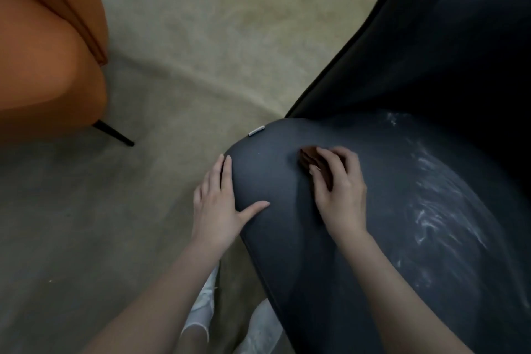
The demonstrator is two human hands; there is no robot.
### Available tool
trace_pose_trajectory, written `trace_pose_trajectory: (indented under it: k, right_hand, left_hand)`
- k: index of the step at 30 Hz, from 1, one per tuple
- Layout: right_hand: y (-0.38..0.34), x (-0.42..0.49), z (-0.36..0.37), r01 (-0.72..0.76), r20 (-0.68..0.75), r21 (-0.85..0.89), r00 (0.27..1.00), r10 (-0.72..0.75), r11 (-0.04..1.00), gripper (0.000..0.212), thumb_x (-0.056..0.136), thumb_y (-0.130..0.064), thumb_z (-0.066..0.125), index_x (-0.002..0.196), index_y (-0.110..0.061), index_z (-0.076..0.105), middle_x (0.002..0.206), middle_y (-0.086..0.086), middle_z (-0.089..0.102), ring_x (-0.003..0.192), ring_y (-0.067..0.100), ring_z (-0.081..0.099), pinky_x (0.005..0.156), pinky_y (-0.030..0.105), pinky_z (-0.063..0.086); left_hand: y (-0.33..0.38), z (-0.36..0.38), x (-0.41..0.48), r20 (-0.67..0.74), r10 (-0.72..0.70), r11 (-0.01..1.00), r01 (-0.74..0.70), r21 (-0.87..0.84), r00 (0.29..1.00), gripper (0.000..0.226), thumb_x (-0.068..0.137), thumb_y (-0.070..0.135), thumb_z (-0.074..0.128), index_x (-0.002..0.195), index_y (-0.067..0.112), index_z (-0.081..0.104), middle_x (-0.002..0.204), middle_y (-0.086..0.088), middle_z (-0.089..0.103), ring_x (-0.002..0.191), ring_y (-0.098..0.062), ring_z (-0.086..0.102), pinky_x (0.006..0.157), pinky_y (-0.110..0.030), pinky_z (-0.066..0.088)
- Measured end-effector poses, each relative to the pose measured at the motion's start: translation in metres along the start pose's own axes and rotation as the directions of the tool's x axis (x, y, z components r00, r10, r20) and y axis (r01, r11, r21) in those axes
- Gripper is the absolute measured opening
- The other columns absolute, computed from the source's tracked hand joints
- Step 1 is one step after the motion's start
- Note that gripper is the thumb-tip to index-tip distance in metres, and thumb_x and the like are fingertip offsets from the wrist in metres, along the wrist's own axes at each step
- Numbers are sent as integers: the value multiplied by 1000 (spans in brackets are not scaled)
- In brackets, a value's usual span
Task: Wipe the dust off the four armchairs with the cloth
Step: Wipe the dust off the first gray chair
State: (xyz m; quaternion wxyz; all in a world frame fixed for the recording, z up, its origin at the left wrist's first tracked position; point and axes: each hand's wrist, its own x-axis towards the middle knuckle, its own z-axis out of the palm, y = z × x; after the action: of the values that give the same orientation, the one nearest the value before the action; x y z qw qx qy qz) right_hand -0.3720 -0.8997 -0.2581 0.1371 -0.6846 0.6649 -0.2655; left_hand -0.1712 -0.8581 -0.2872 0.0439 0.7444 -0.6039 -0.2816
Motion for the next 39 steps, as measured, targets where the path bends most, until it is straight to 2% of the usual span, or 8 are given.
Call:
trace_pose_trajectory:
  k: [3, 7, 12, 19, 24, 30, 35, 39]
  right_hand:
    - [-37, 27, 28, 260, 102, 49, 959, -264, 964, 27, 89, -14, 68, 115, -9, 67, 120, 12, 59, 107, 32, 59, 83, 41, 54]
    - [-45, 33, 51, 569, 348, -77, 785, -513, 819, 24, 83, -15, 74, 107, -12, 70, 111, 9, 64, 92, 32, 59, 60, 41, 54]
    - [-12, 7, 31, 187, 104, -178, 980, -170, 966, 25, 86, -6, 68, 111, -7, 69, 111, 12, 62, 95, 35, 56, 71, 42, 53]
    - [-19, 28, 35, 389, 260, -127, 901, -348, 912, 24, 88, -12, 67, 112, -10, 67, 110, 11, 61, 96, 35, 57, 62, 42, 55]
    - [-9, 10, 34, 60, -3, -193, 998, -62, 979, 26, 88, -10, 61, 113, -7, 67, 109, 15, 61, 93, 38, 55, 75, 44, 50]
    - [-2, 21, 21, 402, 283, -151, 893, -350, 903, 26, 87, -10, 68, 112, -9, 65, 110, 13, 60, 93, 37, 57, 58, 46, 55]
    - [16, 4, 6, 17, 2, -219, 1000, -17, 975, 26, 88, -6, 65, 114, -6, 67, 109, 16, 60, 93, 39, 55, 74, 47, 53]
    - [0, -34, 5, 192, 178, -141, 970, -166, 971, 28, 87, -7, 66, 115, -7, 66, 112, 12, 60, 94, 35, 56, 76, 43, 52]
  left_hand:
    - [-4, 7, 1, -41, 3, 1000, -3, -6, 999, 120, 65, 92, 29, 157, 15, 16, 163, -2, 18, 145, -25, 27, 113, -43, 28]
    - [-7, 13, 3, -70, 10, 1000, -11, -15, 997, 117, 66, 90, 31, 154, 13, 25, 160, -4, 27, 142, -26, 34, 109, -45, 35]
    - [-9, 14, 4, -71, 20, 999, -22, -26, 997, 119, 65, 89, 32, 155, 13, 23, 161, -4, 25, 144, -25, 29, 109, -46, 33]
    - [-7, 13, 3, -72, 10, 999, -13, -31, 997, 120, 65, 92, 32, 156, 14, 19, 163, -1, 20, 145, -24, 27, 109, -46, 32]
    - [-6, 11, 3, -64, 24, 999, -26, -24, 998, 122, 64, 92, 35, 156, 13, 18, 163, -3, 19, 146, -26, 24, 111, -47, 29]
    - [-6, 8, 4, -64, 31, 999, -32, -19, 997, 124, 65, 94, 36, 155, 10, 22, 160, -8, 23, 146, -28, 25, 112, -49, 29]
    - [-2, 1, 6, -39, 81, 996, -82, -24, 996, 121, 66, 90, 37, 157, 13, 14, 164, -4, 13, 148, -24, 15, 116, -47, 21]
    - [6, 1, 12, -28, 134, 991, -134, -1, 991, 121, 64, 91, 32, 157, 13, 16, 164, -5, 12, 149, -24, 11, 117, -48, 21]
